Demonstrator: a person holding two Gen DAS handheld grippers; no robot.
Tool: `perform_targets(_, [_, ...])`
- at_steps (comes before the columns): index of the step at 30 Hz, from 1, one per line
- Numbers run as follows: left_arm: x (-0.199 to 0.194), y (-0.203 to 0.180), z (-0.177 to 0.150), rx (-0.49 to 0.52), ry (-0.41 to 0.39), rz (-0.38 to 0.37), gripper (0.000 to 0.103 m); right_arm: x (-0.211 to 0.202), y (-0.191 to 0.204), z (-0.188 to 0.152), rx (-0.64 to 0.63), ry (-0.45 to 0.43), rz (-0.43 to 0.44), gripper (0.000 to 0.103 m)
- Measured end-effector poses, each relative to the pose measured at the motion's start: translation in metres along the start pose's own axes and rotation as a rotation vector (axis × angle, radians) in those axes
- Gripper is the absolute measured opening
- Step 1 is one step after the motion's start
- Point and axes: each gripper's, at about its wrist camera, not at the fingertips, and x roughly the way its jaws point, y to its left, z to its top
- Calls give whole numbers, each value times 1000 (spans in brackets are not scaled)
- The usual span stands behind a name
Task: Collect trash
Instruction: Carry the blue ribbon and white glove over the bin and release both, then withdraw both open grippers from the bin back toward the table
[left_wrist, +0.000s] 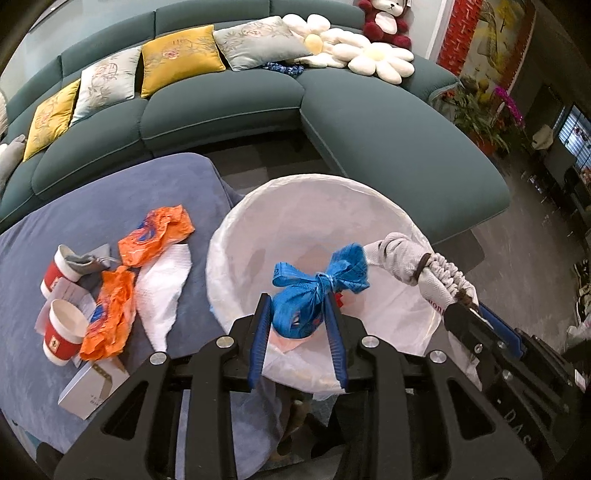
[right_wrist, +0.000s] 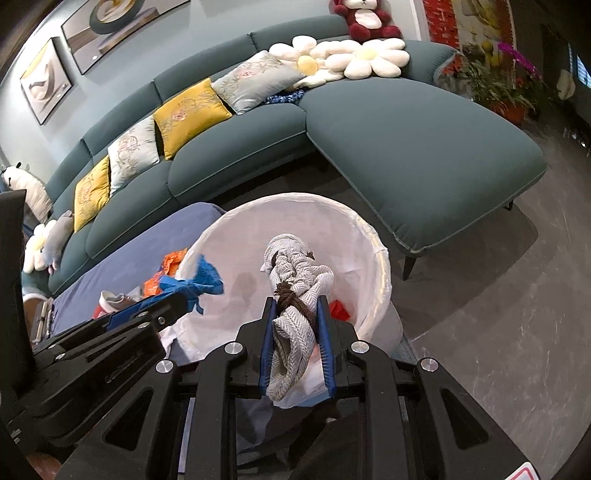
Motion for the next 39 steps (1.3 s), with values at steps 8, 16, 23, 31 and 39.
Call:
perform_targets(8, [9,0,6,-16,0,31,49,13,-1,1,10,16,-5,20])
perform_targets(16, [7,11,6,-32,-7,41,53,17,7,3,-1,24,3,22])
perform_targets(23, [5,24,2,-59,-3,52,54,20,19,8,-27,12,4,24])
perform_targets(31, [-1,48,-6,-105,-3,74,63,20,29,11,-43,6,7,26])
perform_targets(39, [-13,74,-21,-145,-6,91,63,14,50,6,-81,11,10,30])
